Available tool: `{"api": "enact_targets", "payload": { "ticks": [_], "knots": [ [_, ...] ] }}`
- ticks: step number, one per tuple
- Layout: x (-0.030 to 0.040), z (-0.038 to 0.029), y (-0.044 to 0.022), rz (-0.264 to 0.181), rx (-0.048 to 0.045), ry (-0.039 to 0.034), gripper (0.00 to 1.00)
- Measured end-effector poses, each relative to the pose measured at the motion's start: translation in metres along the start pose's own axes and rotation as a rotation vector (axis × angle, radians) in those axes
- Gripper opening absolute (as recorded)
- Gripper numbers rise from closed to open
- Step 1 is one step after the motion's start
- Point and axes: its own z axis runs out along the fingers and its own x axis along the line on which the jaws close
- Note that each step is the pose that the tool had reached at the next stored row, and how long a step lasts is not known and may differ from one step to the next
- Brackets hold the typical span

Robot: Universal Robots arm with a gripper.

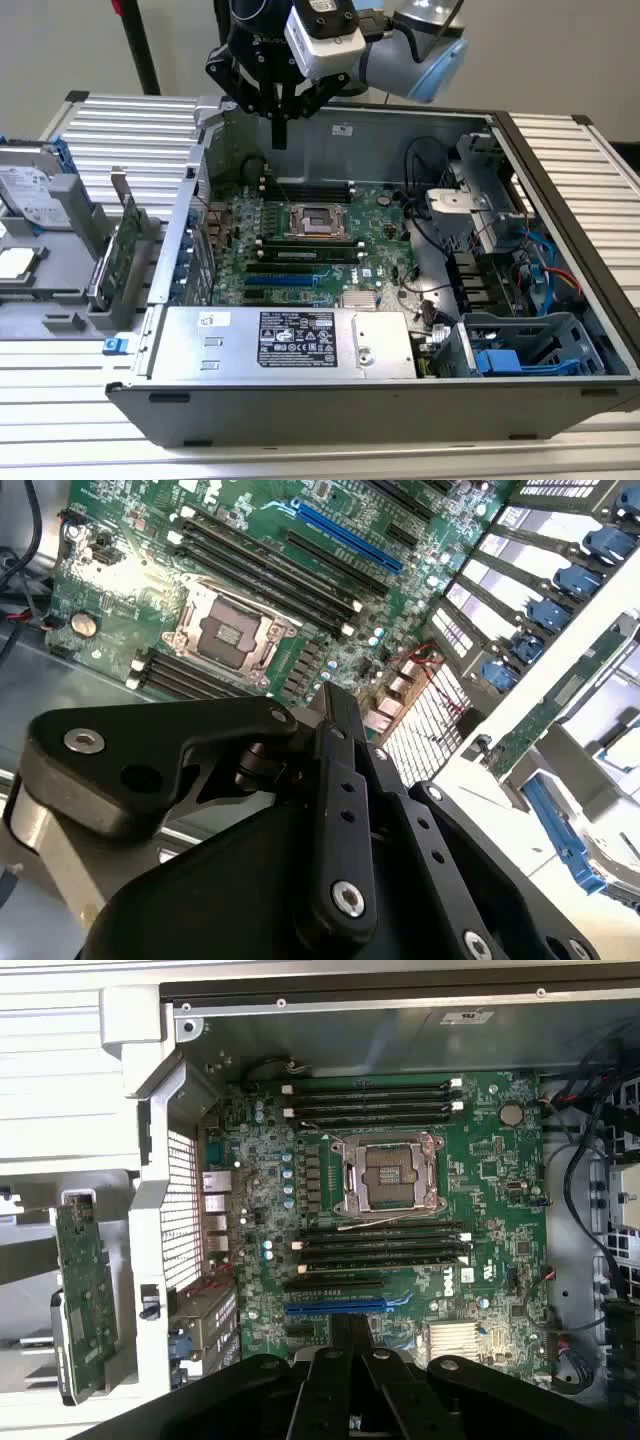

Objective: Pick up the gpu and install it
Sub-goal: 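Reach for the gpu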

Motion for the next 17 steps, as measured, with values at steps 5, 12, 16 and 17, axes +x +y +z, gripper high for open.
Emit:
{"api": "enact_targets", "payload": {
  "ticks": [5, 12, 16, 17],
  "knots": [
    [0.0, 0.0, 0.0, 0.0, 0.0002, 0.0, 0.0],
    [0.0, 0.0, 0.0, 0.0, 0.0002, 0.0, 0.0],
    [0.0005, 0.0, 0.0, 0.0, 0.0002, -0.0001, 0.0],
    [0.0009, 0.0, 0.0, 0.0, 0.0002, -0.0001, 0.0]
  ]
}}
